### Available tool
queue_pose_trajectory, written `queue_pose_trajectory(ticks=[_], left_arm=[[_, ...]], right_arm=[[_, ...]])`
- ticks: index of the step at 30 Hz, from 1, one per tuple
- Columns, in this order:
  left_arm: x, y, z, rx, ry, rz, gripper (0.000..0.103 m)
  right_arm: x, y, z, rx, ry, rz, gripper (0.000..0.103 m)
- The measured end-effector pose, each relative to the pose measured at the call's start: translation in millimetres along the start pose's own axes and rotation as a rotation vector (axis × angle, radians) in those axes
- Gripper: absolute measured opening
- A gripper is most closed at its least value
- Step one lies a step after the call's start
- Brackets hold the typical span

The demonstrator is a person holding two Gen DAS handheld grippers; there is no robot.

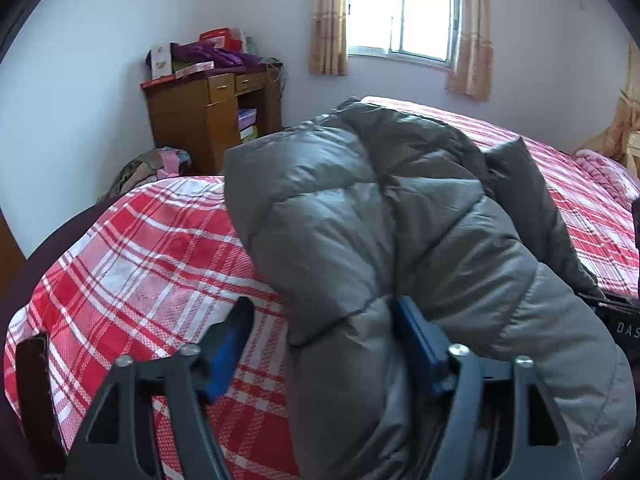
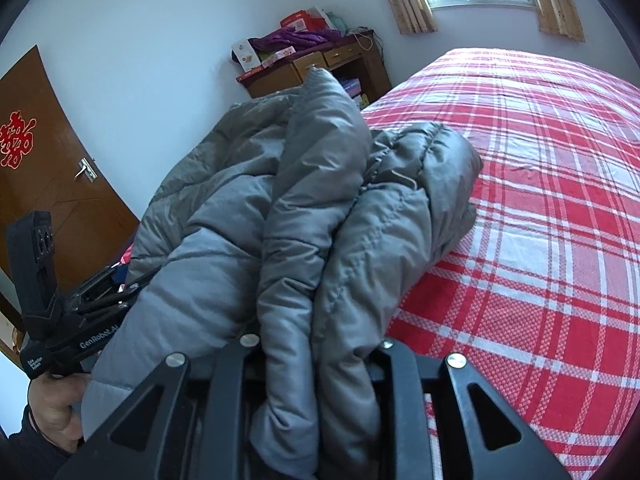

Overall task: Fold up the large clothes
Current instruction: 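Hold the lifted jacket bundle with both grippers and carry it across the bed, then lower the held jacket bundle toward the bed edge with both grippers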

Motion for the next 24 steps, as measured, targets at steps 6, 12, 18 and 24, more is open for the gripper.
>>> queue_pose_trajectory(ticks=[6,12,18,24], left_arm=[[-7,4,7,-0.008,-0.009,-0.022,0.089],[-13,7,12,-0.026,-0.04,-0.04,0.099],[-14,10,15,-0.043,-0.057,-0.044,0.102],[-13,13,20,-0.068,-0.025,-0.064,0.102]], right_arm=[[11,6,0,-0.008,0.018,0.025,0.028],[18,14,-2,-0.005,0.04,0.042,0.035],[19,18,-3,-0.006,0.094,0.033,0.043],[23,21,-1,-0.004,0.112,0.037,0.047]])
Point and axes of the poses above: each gripper's, at about its wrist camera, not at the fingertips, and z roughly the way its jaws point, x to its right, y to its underside, the point moved 9 cm from there along z, roughly the way its jaws point, and after that the axes turned 2 degrees about -y, right-handed, at the moved point
